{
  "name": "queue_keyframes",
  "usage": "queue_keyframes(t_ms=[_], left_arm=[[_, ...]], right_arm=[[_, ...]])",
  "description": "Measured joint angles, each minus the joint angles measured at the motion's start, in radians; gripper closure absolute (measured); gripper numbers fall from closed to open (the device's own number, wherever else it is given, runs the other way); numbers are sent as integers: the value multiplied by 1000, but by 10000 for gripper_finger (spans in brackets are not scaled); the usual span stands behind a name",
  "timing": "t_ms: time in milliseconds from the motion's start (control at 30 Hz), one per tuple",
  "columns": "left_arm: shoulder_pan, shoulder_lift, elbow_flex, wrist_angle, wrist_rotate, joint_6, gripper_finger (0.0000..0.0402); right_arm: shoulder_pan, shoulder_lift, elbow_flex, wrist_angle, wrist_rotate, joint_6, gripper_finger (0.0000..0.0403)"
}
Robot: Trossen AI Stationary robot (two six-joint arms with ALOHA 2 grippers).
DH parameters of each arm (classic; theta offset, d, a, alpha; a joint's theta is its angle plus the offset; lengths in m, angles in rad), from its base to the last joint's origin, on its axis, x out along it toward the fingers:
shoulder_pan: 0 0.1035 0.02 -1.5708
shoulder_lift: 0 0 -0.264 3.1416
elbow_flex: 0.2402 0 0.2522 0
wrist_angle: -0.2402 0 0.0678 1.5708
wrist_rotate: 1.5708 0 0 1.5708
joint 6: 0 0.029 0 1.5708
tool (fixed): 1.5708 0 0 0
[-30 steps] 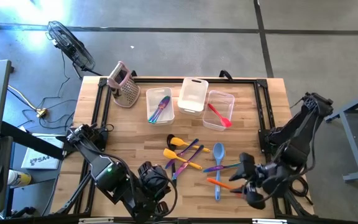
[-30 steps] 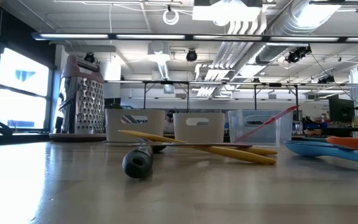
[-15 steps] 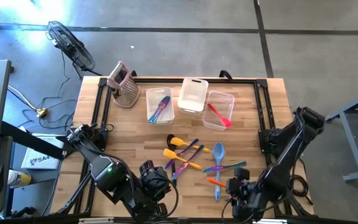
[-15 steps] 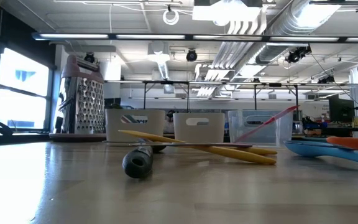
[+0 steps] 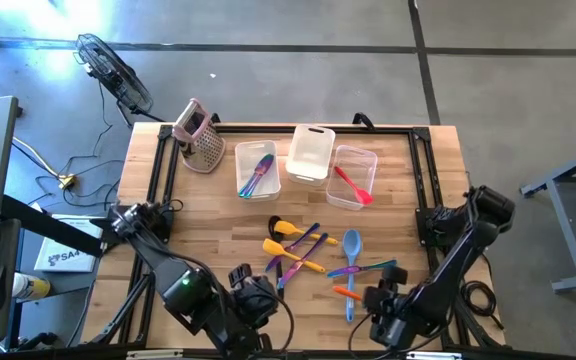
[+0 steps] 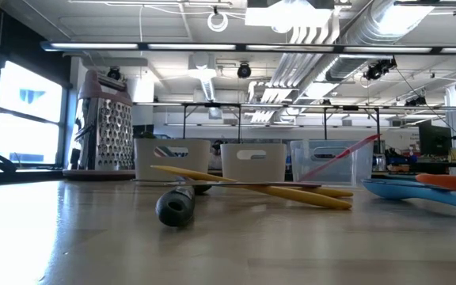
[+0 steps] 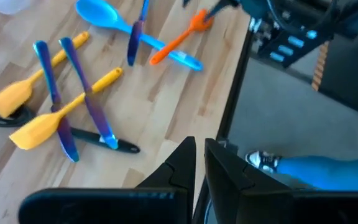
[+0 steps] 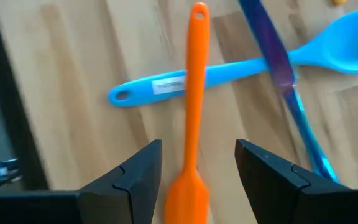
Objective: Pick & Place Kitchen Items
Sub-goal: Put the orange spatula into the transparent bin
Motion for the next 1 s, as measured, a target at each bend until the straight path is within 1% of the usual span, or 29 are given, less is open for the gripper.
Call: queue_keyframes(t_ms=[200, 500, 633, 733, 867, 1000], left_arm=[[7, 18, 0, 0, 48, 7, 371], [6, 19, 0, 6, 59, 14, 371], [6, 19, 0, 7, 79, 14, 371], [6, 19, 0, 8, 79, 14, 371], [6, 19, 0, 8, 79, 14, 371], [6, 19, 0, 8, 78, 14, 371]], right_arm=[[-9, 26, 0, 63, -31, -73, 205], [-47, 30, -5, 102, -29, -205, 205], [-60, 30, -52, 167, -55, -230, 205], [-65, 31, -90, 226, -81, -231, 205], [-64, 30, -122, 262, -87, -230, 205], [-65, 30, -178, 317, -122, -236, 205]])
